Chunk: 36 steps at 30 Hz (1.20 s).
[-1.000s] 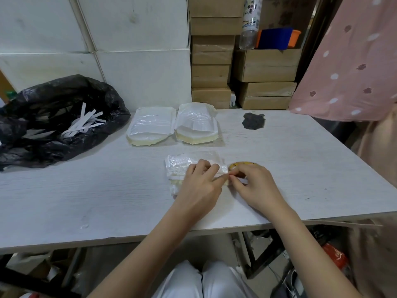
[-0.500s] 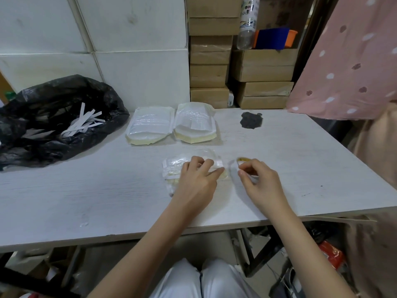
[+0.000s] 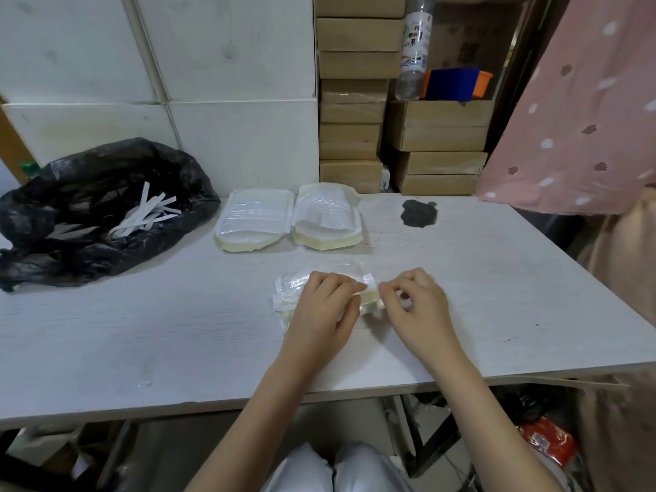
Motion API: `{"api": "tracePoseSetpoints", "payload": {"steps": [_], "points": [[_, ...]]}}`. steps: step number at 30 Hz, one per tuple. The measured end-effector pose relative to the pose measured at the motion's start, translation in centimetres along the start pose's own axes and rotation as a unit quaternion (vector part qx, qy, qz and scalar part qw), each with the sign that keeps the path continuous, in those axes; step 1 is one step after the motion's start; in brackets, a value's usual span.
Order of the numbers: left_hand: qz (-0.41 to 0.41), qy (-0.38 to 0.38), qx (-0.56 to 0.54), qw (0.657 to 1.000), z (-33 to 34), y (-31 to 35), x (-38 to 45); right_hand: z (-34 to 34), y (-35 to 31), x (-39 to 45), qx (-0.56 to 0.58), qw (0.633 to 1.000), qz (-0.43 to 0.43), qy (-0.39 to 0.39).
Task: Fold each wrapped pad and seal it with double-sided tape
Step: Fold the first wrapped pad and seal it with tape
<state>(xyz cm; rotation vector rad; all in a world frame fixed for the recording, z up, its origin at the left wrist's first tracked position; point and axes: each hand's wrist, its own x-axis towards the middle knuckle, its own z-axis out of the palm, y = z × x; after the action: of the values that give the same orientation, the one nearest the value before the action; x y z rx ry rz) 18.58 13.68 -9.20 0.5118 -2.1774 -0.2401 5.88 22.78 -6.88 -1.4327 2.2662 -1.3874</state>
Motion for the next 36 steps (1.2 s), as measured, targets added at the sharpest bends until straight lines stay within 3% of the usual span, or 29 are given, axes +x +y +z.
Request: {"api": "tracePoseSetpoints", "payload": {"steps": [2, 8, 12, 15, 20, 26, 36], "points": [[-0.002, -0.003, -0.015, 1.0, -0.2, 0.0, 0.0, 0.1, -0.8, -0.1, 0.102, 0.993, 0.052, -0.042], [-0.058, 0.002, -0.062, 0.996, -0.7, 0.5, 0.2, 0.5, -1.5, -0.4, 0.285, 0.947, 0.144, -0.035], [-0.114, 0.009, -0.072, 0.991, -0.8, 1.0, 0.8, 0.5, -1.3, -0.4, 0.304, 0.94, 0.147, -0.054], [-0.151, -0.041, -0.075, 0.985, -1.4, 1.1, 1.4, 0.2, -1.2, -0.4, 0.28, 0.952, 0.099, -0.069], [-0.184, -0.154, -0.064, 0.969, -2.9, 1.7, 3.3, -0.1, -1.2, -0.2, 0.141, 0.988, -0.006, -0.061], [-0.181, -0.221, -0.039, 0.958, -2.9, 2.2, 4.5, -0.5, -1.5, 0.4, -0.04, 0.99, -0.113, -0.073], [-0.226, -0.227, -0.097, 0.942, -3.0, 1.6, 4.9, -0.6, -1.4, 0.5, 0.001, 0.991, -0.082, -0.107]]}}
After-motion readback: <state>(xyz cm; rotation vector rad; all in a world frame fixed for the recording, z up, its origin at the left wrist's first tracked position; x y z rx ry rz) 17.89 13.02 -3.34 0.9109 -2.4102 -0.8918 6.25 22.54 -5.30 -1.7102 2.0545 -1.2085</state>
